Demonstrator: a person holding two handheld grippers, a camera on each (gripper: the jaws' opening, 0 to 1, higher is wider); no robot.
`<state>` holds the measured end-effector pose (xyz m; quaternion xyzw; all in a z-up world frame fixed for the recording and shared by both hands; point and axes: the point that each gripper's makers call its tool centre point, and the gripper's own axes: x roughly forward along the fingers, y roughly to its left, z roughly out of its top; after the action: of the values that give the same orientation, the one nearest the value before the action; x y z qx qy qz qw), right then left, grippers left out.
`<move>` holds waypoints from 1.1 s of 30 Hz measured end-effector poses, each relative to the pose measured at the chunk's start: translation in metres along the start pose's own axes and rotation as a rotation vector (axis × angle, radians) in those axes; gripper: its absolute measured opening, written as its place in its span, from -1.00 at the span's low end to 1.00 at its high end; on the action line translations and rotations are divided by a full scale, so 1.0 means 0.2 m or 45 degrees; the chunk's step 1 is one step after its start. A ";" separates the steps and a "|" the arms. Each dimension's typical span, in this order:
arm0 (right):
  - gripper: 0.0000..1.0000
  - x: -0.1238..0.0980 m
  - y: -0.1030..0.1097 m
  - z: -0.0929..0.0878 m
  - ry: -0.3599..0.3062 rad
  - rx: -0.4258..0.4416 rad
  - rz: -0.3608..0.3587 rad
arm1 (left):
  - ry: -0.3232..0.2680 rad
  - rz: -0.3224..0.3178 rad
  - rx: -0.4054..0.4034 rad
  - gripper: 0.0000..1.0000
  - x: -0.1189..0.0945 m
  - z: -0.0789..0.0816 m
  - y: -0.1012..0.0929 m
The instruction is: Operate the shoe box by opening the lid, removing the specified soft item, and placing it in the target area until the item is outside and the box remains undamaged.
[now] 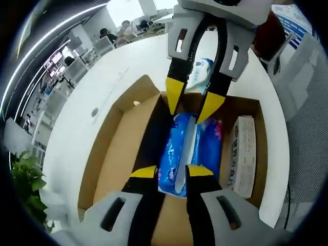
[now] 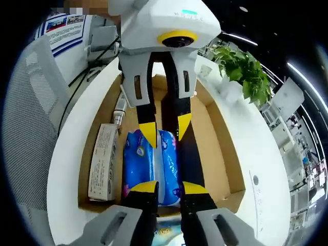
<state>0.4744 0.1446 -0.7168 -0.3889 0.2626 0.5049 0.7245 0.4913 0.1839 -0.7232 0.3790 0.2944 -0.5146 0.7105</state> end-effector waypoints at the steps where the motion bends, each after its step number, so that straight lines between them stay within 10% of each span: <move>1: -0.79 0.01 0.00 0.00 0.000 0.007 0.004 | -0.001 -0.002 -0.004 -0.65 0.01 0.00 0.00; 33: -1.00 0.07 0.03 0.05 -0.004 -0.105 -0.095 | 0.009 0.050 -0.045 -1.00 0.00 -0.07 -0.02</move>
<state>0.4730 0.1614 -0.7246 -0.4271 0.2258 0.4886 0.7265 0.4867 0.1948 -0.7318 0.3740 0.2983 -0.4939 0.7261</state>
